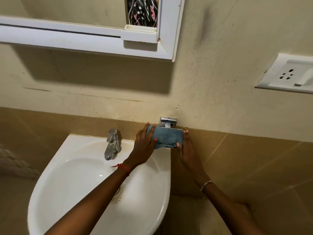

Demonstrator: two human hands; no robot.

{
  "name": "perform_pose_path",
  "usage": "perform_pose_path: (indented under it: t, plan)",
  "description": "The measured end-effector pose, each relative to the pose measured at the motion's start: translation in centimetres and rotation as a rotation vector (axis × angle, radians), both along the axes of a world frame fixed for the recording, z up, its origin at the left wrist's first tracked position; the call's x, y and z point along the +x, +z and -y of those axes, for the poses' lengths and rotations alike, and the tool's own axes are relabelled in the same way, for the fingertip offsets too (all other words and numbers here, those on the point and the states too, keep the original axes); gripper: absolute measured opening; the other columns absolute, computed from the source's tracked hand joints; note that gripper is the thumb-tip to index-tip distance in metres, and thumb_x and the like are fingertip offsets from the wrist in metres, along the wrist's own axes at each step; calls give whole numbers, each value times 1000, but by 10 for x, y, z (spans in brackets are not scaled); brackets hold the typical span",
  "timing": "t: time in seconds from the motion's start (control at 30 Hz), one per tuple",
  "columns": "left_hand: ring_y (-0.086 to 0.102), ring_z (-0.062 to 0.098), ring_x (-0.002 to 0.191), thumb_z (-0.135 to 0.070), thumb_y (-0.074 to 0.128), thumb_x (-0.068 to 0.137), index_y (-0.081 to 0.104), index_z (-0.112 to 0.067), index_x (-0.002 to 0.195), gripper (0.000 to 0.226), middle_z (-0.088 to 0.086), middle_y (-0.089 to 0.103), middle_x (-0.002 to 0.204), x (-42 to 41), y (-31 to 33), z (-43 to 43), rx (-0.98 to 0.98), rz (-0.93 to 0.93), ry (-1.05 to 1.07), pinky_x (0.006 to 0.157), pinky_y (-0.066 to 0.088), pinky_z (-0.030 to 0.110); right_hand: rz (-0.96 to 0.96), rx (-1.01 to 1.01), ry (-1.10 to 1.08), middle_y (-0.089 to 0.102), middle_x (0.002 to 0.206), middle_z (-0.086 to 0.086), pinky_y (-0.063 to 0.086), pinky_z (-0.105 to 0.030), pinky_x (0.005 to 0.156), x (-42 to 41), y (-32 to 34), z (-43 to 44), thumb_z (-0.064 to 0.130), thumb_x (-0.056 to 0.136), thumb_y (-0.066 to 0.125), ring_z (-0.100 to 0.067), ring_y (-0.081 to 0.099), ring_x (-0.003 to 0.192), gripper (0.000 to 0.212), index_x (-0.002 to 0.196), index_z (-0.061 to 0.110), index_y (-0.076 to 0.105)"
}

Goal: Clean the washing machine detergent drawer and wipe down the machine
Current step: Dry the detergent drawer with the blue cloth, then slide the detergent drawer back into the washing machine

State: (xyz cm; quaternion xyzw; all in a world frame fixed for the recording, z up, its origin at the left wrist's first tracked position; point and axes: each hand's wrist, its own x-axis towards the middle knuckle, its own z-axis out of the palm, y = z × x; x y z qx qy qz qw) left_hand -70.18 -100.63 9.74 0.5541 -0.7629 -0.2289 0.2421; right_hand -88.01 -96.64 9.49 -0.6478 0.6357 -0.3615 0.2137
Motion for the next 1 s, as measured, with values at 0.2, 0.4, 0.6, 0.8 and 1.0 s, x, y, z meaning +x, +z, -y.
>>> perform_pose_path:
  t: [0.2,0.4,0.6,0.8,1.0]
  plan:
    - [12,22,143,-70,16,83,6,-15,149,86,6,11,157,4,2,-15,175,-274,78,118,13,41,-8,20,6,24,154,-7,34,-48,109,-5,-7,-1,63,91,25,-21,33,137,74,150,25,2]
    - [-6,8,144,-34,30,100,5,-21,149,57,-10,0,156,41,-11,-38,177,-292,183,115,0,23,-290,-257,-100,18,153,-20,3,-37,117,17,11,-11,60,94,14,-27,10,143,80,145,-1,21]
    - [-10,-7,139,-56,24,94,4,-33,143,58,-27,-3,147,101,-1,-92,-28,-210,287,109,-5,7,-226,-381,138,22,153,-16,10,-30,119,78,20,-20,43,96,33,-24,16,143,66,145,-1,24]
    - [-7,-1,142,-78,3,78,18,-22,148,91,-18,4,151,185,4,-177,-133,-10,568,117,-1,23,-175,-341,464,32,151,-11,28,-35,113,185,11,-56,47,96,28,-18,22,142,64,141,2,36]
    - [7,10,143,-83,-1,73,31,-15,144,103,2,23,154,283,7,-299,-92,43,897,119,6,31,-119,-307,831,24,152,1,14,-21,114,315,5,-135,50,92,26,-11,21,142,67,143,8,33]
